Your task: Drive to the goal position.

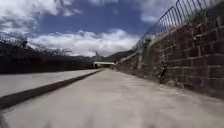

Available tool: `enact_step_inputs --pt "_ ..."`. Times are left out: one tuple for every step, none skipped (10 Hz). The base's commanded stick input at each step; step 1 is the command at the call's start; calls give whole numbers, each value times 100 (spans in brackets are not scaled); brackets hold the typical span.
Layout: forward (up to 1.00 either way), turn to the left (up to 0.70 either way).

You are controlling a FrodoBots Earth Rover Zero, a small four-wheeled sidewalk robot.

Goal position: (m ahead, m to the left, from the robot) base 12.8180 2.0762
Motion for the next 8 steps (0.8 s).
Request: enact_step_inputs --pt "100 0" --pt "100 0" --pt "100 6" --pt "100 17" --pt "100 0" --pt "100 0" --pt "100 0" --pt "100 0"
